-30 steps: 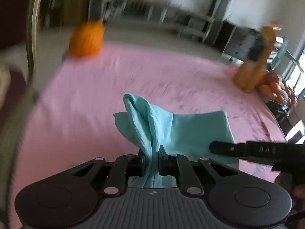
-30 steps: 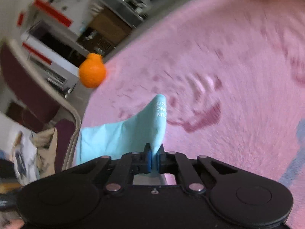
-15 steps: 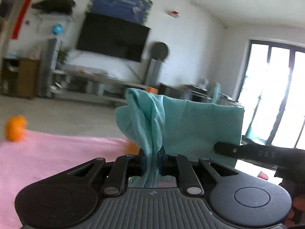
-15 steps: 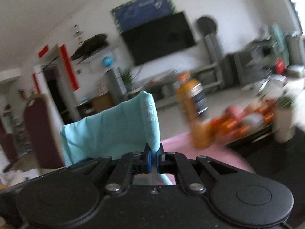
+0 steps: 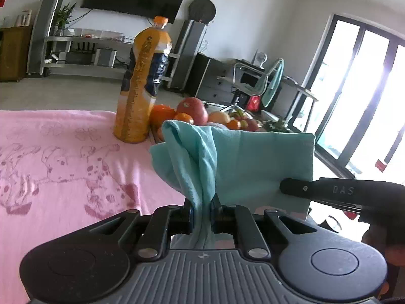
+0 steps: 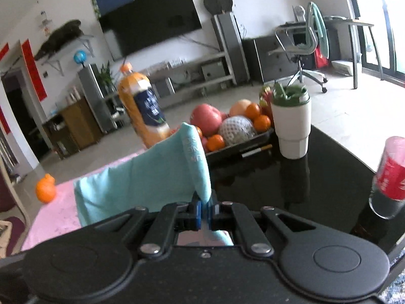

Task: Fold clothes
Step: 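Lift the folded shirt with both tools and carry it toward the fruit tray, then lower the folded shirt onto the towel edge and open both tools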

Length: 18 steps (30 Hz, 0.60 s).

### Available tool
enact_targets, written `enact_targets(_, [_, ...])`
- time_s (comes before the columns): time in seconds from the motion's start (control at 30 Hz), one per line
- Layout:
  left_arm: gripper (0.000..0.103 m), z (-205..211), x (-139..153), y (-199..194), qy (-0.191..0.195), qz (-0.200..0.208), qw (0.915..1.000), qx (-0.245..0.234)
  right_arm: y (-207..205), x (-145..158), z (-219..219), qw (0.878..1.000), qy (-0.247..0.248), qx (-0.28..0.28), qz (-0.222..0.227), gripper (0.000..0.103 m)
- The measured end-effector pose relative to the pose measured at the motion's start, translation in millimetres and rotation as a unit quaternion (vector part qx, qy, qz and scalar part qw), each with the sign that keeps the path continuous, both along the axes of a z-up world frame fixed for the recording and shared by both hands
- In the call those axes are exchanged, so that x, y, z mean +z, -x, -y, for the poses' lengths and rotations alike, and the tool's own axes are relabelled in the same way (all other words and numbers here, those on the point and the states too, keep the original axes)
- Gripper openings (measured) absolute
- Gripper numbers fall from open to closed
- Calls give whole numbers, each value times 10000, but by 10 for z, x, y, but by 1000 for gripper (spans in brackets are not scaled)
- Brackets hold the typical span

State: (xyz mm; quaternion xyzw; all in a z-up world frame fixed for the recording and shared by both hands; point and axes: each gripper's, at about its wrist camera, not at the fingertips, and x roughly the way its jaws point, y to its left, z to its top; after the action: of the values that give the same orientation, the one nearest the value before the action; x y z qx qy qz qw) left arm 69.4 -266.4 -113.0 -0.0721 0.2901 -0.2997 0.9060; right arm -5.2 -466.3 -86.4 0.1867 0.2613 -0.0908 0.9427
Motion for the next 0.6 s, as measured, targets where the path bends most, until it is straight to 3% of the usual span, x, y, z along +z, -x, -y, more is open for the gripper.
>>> enact_targets(0.07, [34,110,-77,-220,-348,-19,9992,207,-171,-51,42,9999,2,-2,-118,7])
enact_targets(0.1, [36,143,-112,-264,-528,-49,9977,426,-260,-75,62,9998,4,-5,-178,10])
enact_targets(0.17, [36,52,-150,-387,-692,-183,9942,797,-454,-126,105,9986,91,-145,-492,52])
enact_targets(0.2, [37,-29,-158,-417,-693,-260,9932,904,-484,-141,127,9979,65,-200,-609,56])
enact_targets(0.33, [41,-291,-168,-334,-699,-447,9926,892,-279,-111,221,9976,-82,-224,-647,56])
enact_targets(0.5, [33,-207,-280,-87,-761,-1017,9919,-49,-66,-147,383,9923,-600,-85,-1084,56])
enact_targets(0.53, [30,-129,-336,-55,-814,-1151,9895,-308,-56,-214,384,9892,-706,-10,-1286,49])
enact_targets(0.57, [27,-63,-402,-24,-881,-1269,9870,-451,-45,-287,379,9855,-808,68,-1493,25])
enact_targets(0.6, [25,0,-470,8,-950,-1382,9842,-574,-66,-418,391,9794,-956,122,-1775,15])
